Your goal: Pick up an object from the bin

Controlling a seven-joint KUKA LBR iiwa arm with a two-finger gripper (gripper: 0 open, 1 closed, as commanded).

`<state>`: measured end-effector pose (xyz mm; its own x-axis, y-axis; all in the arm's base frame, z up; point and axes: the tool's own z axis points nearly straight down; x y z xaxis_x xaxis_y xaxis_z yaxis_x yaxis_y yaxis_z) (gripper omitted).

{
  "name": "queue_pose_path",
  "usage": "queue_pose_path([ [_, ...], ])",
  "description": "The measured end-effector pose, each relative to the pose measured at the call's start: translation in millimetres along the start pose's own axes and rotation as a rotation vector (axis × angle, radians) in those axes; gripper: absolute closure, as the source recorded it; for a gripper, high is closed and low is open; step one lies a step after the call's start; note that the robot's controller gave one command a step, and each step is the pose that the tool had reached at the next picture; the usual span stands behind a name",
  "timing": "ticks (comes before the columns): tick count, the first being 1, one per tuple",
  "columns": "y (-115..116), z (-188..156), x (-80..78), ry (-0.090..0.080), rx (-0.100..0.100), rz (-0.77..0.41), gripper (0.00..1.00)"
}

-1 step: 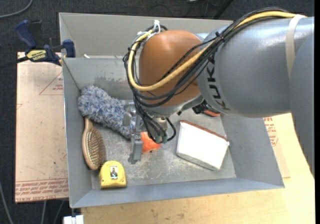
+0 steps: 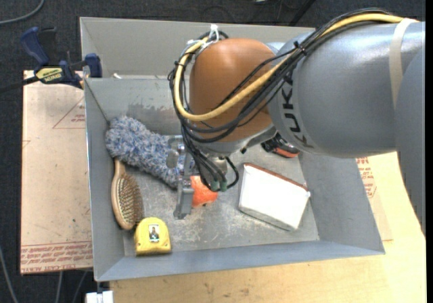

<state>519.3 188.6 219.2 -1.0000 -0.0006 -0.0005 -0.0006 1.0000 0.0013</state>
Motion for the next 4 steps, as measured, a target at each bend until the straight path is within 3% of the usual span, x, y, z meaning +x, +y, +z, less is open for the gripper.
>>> queue_pose_path([
  [1, -3.7, -45.4, 7.5, 0.01, 0.003, 0.007, 0.0],
  [2, -4.2, -108.4, 9.6, 0.002, 0.001, -0.001, 0.0],
  [3, -6.9, -159.0, 9.9, 0.006, 0.001, -0.012, 0.0],
  [4, -18.5, -146.1, 3.0, -0.01, -0.004, 0.005, 0.0],
])
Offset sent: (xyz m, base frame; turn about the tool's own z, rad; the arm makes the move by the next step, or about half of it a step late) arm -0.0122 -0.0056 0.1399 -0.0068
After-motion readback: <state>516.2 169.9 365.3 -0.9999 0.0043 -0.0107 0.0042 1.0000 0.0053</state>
